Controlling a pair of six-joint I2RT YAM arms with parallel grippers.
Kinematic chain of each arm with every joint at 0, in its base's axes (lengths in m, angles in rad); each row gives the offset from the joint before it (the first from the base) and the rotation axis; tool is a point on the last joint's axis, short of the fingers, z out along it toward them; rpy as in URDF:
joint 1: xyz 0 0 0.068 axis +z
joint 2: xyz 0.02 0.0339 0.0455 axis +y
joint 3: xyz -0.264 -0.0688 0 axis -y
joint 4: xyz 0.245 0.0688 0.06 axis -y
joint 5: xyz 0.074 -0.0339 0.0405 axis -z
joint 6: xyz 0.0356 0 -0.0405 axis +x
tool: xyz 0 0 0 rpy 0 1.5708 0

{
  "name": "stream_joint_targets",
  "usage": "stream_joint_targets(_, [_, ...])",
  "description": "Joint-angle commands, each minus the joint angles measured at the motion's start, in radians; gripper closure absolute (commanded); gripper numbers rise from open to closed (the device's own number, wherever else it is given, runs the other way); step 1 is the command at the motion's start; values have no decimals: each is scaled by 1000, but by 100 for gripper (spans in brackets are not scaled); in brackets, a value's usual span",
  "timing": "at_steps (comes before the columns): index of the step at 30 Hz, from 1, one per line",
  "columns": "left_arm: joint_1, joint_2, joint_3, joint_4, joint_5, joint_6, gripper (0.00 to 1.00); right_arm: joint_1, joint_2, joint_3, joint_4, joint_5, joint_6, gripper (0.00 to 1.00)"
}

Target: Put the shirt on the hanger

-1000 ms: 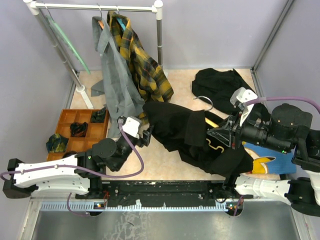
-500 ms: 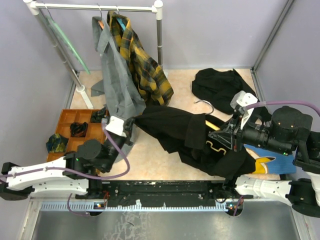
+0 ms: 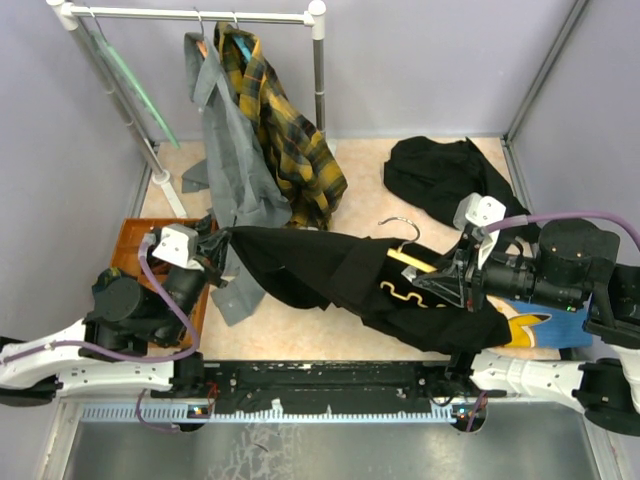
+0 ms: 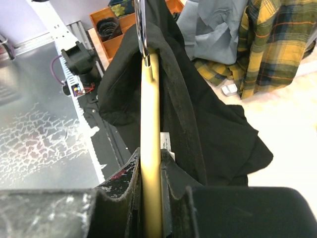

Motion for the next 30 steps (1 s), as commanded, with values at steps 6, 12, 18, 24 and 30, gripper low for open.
stream_joint_targets(6, [6, 1, 37, -199, -93, -112, 72, -3, -40, -5, 156, -100, -28, 100])
stream_joint_targets(12, [6, 23, 134, -303, -12, -153, 28, -3, -29, -12, 111, -82, -51, 100])
stream_joint_targets(18, [6, 123, 290, -416, 132, -155, 22, -3, -21, -30, 96, -138, -65, 100])
stream_joint_targets(24, [6, 204, 375, -396, 458, -103, 19, -2, -6, -40, 87, -182, -67, 100])
stream_joint_targets(30, [6, 314, 449, -362, 761, -15, 15, -3, 2, -51, 90, -202, -71, 100])
